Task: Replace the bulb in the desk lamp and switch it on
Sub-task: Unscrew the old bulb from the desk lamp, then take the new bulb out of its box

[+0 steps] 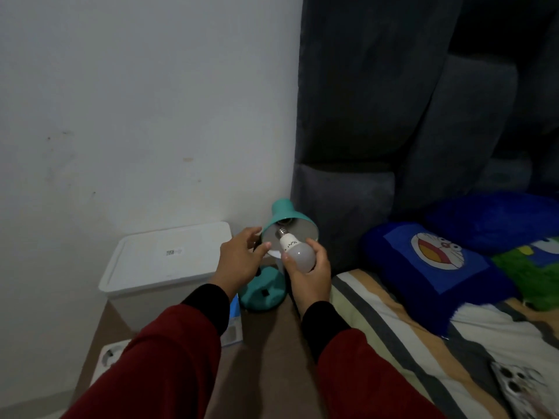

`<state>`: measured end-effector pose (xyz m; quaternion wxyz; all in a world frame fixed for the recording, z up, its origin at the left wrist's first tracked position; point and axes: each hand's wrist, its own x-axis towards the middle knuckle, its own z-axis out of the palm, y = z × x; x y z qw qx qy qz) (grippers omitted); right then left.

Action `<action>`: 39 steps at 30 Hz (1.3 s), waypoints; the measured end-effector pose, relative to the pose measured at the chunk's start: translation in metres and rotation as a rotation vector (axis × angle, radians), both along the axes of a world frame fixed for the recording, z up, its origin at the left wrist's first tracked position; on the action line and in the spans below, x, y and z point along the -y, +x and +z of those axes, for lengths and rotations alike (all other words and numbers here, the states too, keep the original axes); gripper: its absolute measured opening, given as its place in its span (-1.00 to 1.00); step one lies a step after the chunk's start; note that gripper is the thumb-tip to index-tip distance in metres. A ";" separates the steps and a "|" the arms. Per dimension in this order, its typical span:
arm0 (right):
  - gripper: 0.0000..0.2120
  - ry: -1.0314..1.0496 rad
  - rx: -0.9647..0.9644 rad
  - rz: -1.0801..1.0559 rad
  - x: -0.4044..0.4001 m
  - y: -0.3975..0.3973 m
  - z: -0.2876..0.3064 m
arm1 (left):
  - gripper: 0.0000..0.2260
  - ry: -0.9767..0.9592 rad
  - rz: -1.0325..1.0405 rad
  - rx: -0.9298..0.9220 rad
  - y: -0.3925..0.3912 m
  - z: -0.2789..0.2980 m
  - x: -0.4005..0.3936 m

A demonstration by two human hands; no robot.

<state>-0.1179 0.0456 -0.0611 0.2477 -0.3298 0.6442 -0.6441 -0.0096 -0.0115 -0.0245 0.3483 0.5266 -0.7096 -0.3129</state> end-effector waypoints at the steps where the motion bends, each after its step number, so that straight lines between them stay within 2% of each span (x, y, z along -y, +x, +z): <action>1: -0.48 0.020 -0.026 0.017 -0.006 0.000 0.000 | -0.64 -0.019 0.003 0.055 0.004 -0.003 -0.004; 6: -0.53 0.156 -0.214 0.144 -0.035 -0.005 -0.010 | -0.67 -0.052 -0.002 0.381 0.030 -0.029 -0.020; 10: -0.55 0.305 -0.408 0.315 -0.047 -0.009 -0.022 | -0.63 0.008 0.007 0.532 0.052 -0.053 -0.032; 13: -0.53 0.418 -0.532 0.453 -0.049 -0.011 -0.034 | -0.63 0.031 0.026 0.570 0.065 -0.069 -0.037; 17: -0.52 0.528 -0.582 0.603 -0.045 -0.009 -0.055 | -0.62 0.057 0.068 0.542 0.078 -0.088 -0.040; 21: -0.34 0.640 -0.561 0.729 -0.036 -0.007 -0.077 | -0.63 0.061 0.095 0.459 0.084 -0.103 -0.041; 24: -0.29 0.698 -0.566 0.812 -0.027 -0.005 -0.087 | -0.65 0.043 0.114 0.379 0.087 -0.112 -0.039; 35: -0.29 0.691 -0.617 0.915 -0.010 0.008 -0.109 | -0.74 0.001 0.173 0.181 0.092 -0.128 -0.034; 39: -0.20 0.702 -0.611 0.946 -0.007 0.012 -0.114 | -0.73 0.013 0.198 0.124 0.094 -0.132 -0.029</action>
